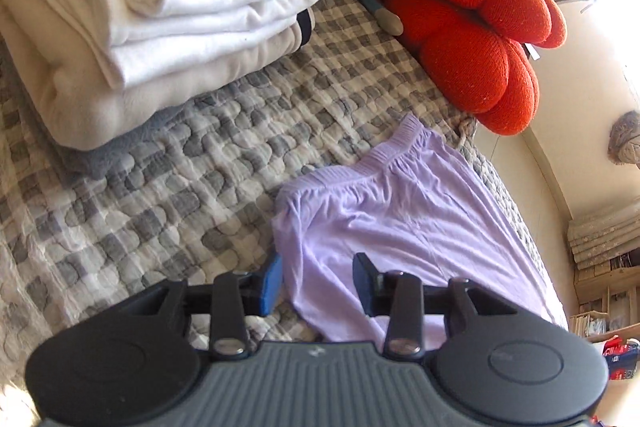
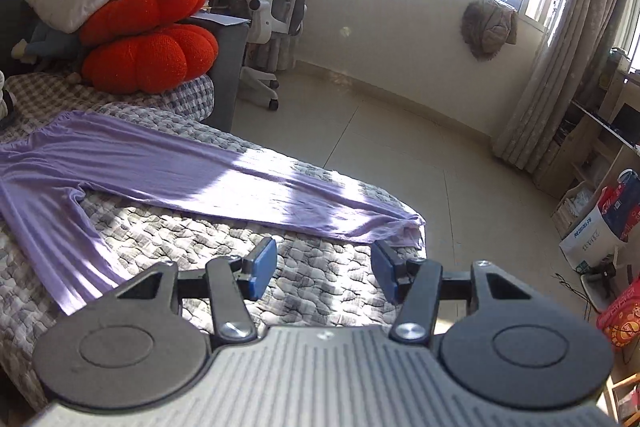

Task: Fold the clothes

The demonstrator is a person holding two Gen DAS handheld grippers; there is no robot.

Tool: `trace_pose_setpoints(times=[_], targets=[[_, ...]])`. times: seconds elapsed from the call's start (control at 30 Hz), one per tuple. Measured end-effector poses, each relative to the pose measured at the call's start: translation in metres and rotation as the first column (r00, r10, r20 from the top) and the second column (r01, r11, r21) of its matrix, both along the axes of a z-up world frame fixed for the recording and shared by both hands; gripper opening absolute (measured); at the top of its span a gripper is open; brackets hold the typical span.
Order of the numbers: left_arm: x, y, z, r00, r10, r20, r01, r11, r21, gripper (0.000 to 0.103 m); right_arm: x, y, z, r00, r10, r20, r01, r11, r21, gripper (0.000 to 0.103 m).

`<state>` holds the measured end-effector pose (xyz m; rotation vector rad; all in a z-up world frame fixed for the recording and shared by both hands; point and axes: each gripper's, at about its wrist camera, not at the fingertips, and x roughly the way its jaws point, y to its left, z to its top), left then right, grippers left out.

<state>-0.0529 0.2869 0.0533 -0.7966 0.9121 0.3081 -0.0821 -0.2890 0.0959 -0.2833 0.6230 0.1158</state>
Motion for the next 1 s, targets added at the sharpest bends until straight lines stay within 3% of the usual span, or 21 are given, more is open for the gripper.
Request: trace_pose_setpoints(times=[0.17,0.27,0.47,0.53,0.57,0.6,0.67,0.73,0.77,0.87,1.0], targets=[[-0.004,-0.003,-0.006,1.000,-0.022,-0.007,0.023,0.998,0.051,0.040,-0.016,-0.052,-0.039,0.977,-0.124,-0.176,0.134,0.990,0.047,0.056],[-0.003,0.000,-0.011,0.999,-0.041,-0.001,0.041,0.997,0.066,0.040,-0.031,-0.076,-0.050,0.952,-0.197,-0.236,0.238,0.958,0.160,0.056],[0.006,-0.016,-0.011,0.990,-0.138,-0.016,0.139,0.979,0.148,0.039,-0.030,-0.106,-0.083,0.907,-0.212,-0.363,0.324,0.904,0.280,0.056],[0.008,-0.020,-0.012,0.988,-0.149,-0.030,0.152,0.974,0.168,0.039,-0.030,-0.106,-0.086,0.909,-0.180,-0.376,0.301,0.908,0.293,0.046],[0.008,-0.020,-0.014,0.988,-0.148,-0.040,0.153,0.972,0.180,0.038,-0.031,-0.107,-0.086,0.910,-0.163,-0.381,0.288,0.910,0.298,0.027],[0.009,-0.019,-0.015,0.988,-0.147,-0.047,0.153,0.972,0.181,0.038,-0.030,-0.104,-0.086,0.912,-0.155,-0.379,0.277,0.915,0.292,0.012],[0.010,-0.017,-0.018,0.987,-0.150,-0.057,0.158,0.972,0.174,0.028,-0.028,-0.097,-0.085,0.918,-0.153,-0.366,0.259,0.930,0.261,0.003],[0.011,-0.017,-0.020,0.984,-0.165,-0.064,0.173,0.971,0.165,0.008,-0.029,-0.091,-0.080,0.931,-0.164,-0.327,0.244,0.944,0.223,0.003],[0.010,-0.017,-0.020,0.985,-0.160,-0.061,0.168,0.972,0.165,0.003,-0.032,-0.089,-0.072,0.945,-0.167,-0.280,0.231,0.949,0.213,0.002],[0.007,-0.016,-0.013,0.989,-0.144,-0.023,0.146,0.973,0.178,0.001,-0.046,-0.086,-0.038,0.982,-0.168,-0.090,0.183,0.962,0.204,0.002],[0.004,-0.012,-0.008,0.991,-0.132,0.012,0.128,0.980,0.149,0.000,-0.063,-0.090,-0.006,0.980,-0.185,0.068,0.164,0.958,0.236,0.002]])
